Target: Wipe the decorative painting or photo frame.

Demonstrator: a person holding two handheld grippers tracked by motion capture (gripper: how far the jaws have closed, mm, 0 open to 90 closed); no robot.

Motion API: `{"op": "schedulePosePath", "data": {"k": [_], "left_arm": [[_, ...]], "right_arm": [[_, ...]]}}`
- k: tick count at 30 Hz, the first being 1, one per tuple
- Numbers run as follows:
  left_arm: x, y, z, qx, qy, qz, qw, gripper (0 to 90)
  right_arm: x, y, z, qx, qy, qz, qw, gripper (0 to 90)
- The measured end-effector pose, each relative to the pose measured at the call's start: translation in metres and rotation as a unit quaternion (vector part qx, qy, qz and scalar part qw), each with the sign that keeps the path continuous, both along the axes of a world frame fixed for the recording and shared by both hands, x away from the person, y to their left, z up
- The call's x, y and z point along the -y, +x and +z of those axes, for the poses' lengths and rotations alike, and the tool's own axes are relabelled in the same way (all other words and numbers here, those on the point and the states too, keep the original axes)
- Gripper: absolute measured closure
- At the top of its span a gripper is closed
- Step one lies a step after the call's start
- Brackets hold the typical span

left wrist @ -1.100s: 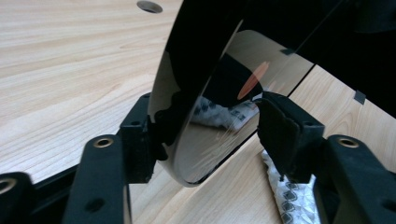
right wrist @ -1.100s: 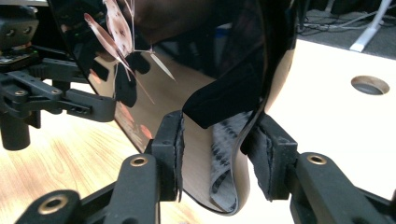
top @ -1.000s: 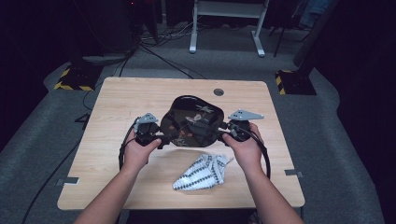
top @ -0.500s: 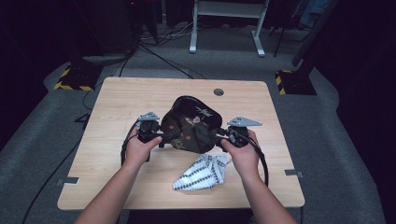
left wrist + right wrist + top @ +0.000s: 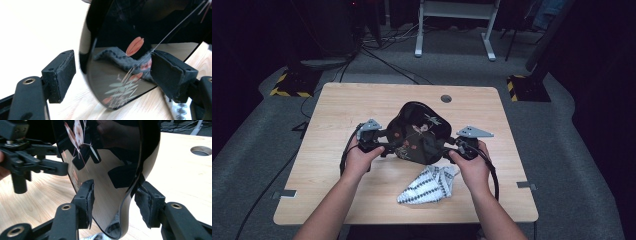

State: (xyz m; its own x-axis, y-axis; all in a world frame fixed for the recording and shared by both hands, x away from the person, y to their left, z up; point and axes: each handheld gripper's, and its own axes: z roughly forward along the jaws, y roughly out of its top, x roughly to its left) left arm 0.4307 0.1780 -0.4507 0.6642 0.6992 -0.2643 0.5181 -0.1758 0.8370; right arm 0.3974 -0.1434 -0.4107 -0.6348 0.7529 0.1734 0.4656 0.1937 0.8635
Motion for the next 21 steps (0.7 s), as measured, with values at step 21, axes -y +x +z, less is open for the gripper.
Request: {"op": "schedulePosePath", "data": {"k": [21], "left_arm": [[0.057,-0.087,-0.001,0.01,0.042,-0.168,0.9849,24.9]], "right_arm": [[0.011,-0.001,-0.004,-0.002,0.004,0.006,1.0,43.4]]}}
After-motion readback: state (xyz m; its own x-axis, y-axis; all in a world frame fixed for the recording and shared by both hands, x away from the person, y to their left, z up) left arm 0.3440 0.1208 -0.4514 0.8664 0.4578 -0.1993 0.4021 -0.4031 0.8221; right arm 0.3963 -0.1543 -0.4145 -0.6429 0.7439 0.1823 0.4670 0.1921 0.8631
